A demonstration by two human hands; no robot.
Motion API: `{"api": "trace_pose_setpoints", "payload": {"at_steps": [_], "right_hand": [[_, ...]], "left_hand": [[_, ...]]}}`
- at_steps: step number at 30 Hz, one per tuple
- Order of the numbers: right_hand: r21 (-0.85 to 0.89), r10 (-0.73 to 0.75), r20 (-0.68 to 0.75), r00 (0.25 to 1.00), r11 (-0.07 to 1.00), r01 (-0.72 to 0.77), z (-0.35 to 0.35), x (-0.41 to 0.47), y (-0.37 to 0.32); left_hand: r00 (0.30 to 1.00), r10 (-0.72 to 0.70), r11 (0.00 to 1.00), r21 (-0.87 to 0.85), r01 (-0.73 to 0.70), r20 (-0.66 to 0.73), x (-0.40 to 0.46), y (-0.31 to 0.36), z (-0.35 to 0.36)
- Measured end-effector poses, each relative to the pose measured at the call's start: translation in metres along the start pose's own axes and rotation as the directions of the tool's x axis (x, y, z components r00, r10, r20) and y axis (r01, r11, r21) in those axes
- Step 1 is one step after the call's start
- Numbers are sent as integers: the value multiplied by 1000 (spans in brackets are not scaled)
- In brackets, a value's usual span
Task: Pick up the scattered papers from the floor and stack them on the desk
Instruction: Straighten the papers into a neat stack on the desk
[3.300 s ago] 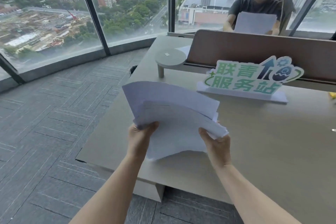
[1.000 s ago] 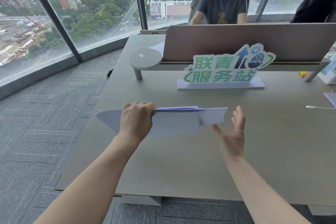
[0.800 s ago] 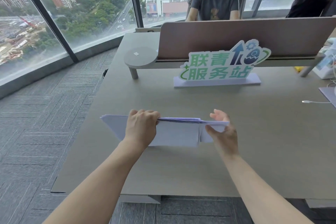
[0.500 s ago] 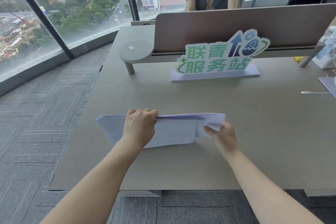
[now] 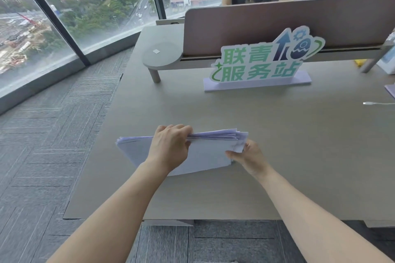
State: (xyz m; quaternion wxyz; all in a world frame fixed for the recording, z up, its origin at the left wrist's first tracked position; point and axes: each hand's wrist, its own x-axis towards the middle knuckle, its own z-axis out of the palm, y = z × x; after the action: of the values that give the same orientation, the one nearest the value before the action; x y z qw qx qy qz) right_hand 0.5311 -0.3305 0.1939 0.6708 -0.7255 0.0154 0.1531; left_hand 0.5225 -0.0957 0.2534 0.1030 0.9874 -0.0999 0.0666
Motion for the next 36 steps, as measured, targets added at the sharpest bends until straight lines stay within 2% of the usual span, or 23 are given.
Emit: {"api": "trace_pose_setpoints", "payload": {"at_steps": [3,6,11,16,19,21,24,26,28,30,32,34,36], "right_hand": [[-68,-58,-17,998,996,57,17,3,5],[-18,-67,-112,991,998,65,29,4,4],[-18,-92,-130,987,996,91,27,0,3],[76,-37,-198,979,996,53,8,-4,1],[107,-25,-190,981,993,46,-5,-7,3],[117,-9,-183,983,993,31,-12,-10,5],[142,18,-181,983,990,8,-22,-12,11],[155,25,-176,984,988,3,-25,-12,14],[174,21,-169,985,985,8,-24,-12,15],[185,36,-177,984,983,-3,-21,-13,14],[199,57,-185,981,980,-20,-16,-14,15],[213,79,-209,975,977,-34,-12,-14,16],[239,91,-247,965,971,-30,-9,-15,15]], "left_hand": [[1000,28,999,-15,-28,-5,-1,3,4],[999,46,999,-25,-47,-27,0,6,6],[998,22,1000,21,-21,-64,2,0,3],[979,-167,980,90,178,-118,-6,-39,-12],[952,-294,955,14,296,-86,-18,-63,-22],[930,-363,927,-121,355,-54,-24,-72,-24],[898,-431,778,-470,417,83,-29,-78,-15],[877,-448,605,-663,441,175,-34,-76,-7],[837,-477,408,-776,481,267,-39,-74,2],[803,-496,256,-828,499,330,-44,-71,13],[771,-515,187,-829,526,374,-49,-63,23],[705,-579,121,-811,572,411,-53,-53,30],[678,-623,73,-834,547,390,-53,-44,33]]}}
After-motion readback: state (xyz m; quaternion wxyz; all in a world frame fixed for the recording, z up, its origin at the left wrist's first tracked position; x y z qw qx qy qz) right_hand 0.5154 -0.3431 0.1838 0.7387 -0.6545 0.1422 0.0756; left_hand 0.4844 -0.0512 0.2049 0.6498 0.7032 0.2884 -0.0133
